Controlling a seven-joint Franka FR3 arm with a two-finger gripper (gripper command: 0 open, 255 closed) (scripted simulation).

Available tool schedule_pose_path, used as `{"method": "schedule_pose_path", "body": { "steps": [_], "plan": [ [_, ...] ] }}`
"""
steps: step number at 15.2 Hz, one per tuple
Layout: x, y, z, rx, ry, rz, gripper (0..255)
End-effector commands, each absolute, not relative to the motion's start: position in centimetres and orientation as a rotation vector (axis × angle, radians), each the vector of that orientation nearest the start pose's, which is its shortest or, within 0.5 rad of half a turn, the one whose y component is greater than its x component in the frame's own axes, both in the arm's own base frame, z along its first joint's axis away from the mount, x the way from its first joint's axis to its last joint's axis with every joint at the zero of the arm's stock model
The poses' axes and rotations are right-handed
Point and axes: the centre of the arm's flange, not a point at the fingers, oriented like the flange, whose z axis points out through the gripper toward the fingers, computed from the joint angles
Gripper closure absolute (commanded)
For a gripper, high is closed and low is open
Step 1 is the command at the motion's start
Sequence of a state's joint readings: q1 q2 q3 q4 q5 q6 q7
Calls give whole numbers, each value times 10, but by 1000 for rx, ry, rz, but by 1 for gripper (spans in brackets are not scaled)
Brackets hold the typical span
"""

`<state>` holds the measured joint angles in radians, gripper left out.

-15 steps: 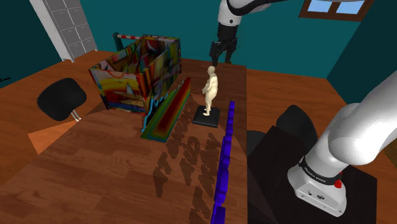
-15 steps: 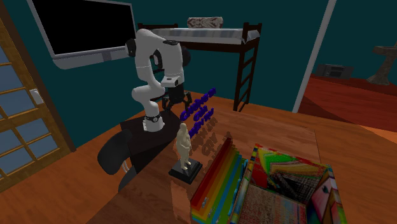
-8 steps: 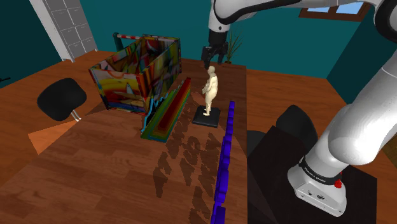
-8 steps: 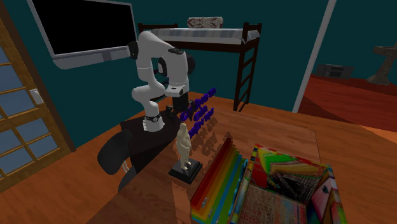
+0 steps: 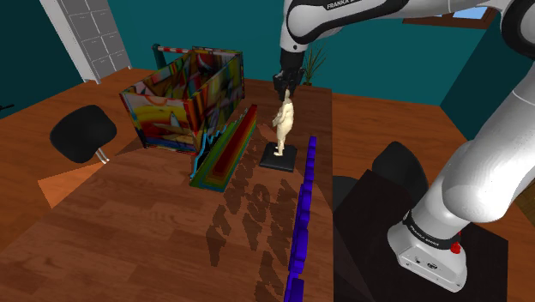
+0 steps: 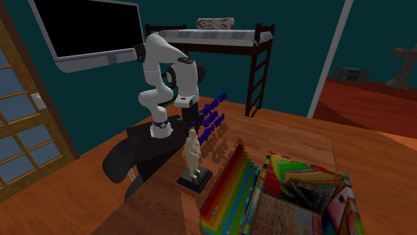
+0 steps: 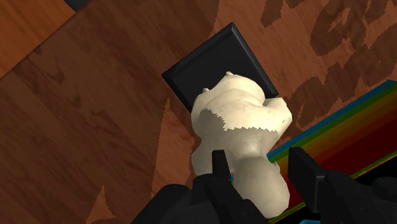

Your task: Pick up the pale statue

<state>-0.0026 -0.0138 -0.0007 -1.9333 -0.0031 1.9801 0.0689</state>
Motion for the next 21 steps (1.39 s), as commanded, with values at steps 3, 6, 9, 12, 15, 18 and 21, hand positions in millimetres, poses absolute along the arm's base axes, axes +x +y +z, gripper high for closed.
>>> {"method": "schedule_pose_path", "body": {
  "steps": [3,6,9,12,15,18,21],
  "plan": [
    [562,-2,494,-3139,111,-95,255],
    [562,-2,494,-3139,111,-95,255],
    [561,-2,505,-3139,111,-95,255],
    [561,-2,521,-3139,111,-95,255],
    [561,-2,537,-3139,111,-95,255],
    [561,-2,553,-3139,111,-95,255],
    [561,-2,568,-3139,111,-95,255]
  ]
}}
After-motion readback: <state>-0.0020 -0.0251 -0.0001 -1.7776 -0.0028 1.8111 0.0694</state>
